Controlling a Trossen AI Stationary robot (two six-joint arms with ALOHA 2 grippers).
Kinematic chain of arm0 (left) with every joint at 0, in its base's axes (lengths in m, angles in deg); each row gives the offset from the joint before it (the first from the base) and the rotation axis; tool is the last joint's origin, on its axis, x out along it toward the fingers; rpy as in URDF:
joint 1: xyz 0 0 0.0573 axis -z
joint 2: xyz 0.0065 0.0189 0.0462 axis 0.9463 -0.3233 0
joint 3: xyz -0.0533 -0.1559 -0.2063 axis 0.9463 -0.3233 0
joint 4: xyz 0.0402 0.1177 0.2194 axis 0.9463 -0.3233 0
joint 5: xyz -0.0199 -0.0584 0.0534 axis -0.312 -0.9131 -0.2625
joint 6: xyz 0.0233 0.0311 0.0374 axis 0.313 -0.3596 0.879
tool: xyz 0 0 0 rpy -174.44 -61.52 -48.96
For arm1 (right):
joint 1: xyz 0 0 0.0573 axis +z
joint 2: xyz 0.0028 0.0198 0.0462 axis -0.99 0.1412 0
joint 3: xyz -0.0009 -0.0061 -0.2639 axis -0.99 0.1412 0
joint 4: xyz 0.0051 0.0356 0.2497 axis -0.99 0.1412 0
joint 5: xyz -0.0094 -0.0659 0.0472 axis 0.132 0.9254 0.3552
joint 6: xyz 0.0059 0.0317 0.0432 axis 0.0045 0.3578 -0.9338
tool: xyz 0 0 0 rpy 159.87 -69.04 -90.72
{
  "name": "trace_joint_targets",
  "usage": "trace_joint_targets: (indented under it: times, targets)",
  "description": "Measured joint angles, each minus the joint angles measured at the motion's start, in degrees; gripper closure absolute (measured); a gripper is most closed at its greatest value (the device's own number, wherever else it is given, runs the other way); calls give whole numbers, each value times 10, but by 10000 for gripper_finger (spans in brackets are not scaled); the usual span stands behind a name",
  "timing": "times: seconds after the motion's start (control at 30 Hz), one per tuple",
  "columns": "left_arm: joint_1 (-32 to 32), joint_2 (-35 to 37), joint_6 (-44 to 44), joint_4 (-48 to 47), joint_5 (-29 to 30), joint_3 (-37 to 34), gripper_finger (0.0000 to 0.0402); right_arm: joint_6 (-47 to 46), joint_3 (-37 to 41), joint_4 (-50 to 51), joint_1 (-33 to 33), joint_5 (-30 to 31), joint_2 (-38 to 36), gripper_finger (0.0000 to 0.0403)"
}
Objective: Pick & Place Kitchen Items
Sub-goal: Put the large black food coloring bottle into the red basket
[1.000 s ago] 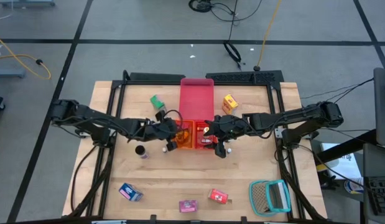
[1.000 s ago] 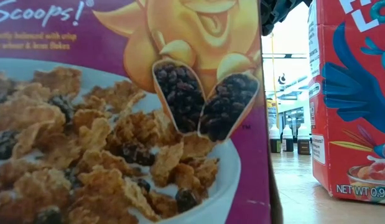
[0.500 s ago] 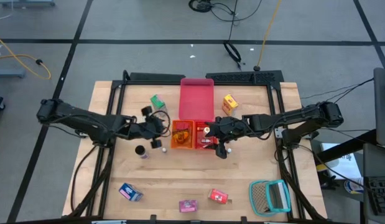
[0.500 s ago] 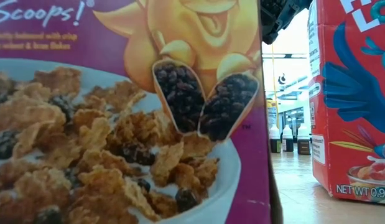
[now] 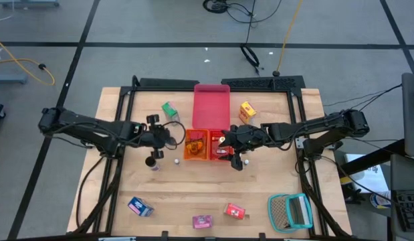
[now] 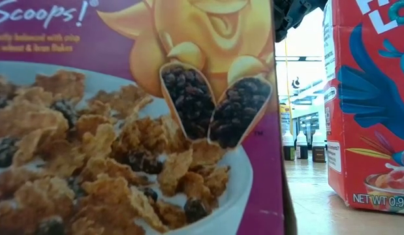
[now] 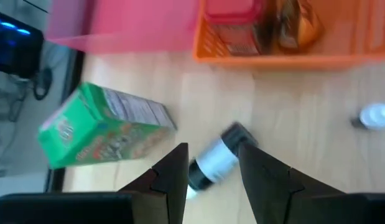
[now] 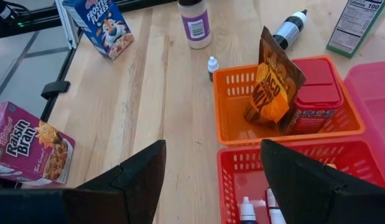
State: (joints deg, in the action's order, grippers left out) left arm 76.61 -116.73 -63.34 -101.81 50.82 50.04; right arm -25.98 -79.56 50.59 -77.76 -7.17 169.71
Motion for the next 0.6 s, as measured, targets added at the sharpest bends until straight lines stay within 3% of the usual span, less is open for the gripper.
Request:
trace_joint_targets:
  times: [0.6]
  targets:
    - [-49,-3,101,-6,-60,0,256,0,0,-10,0,0,0,149]
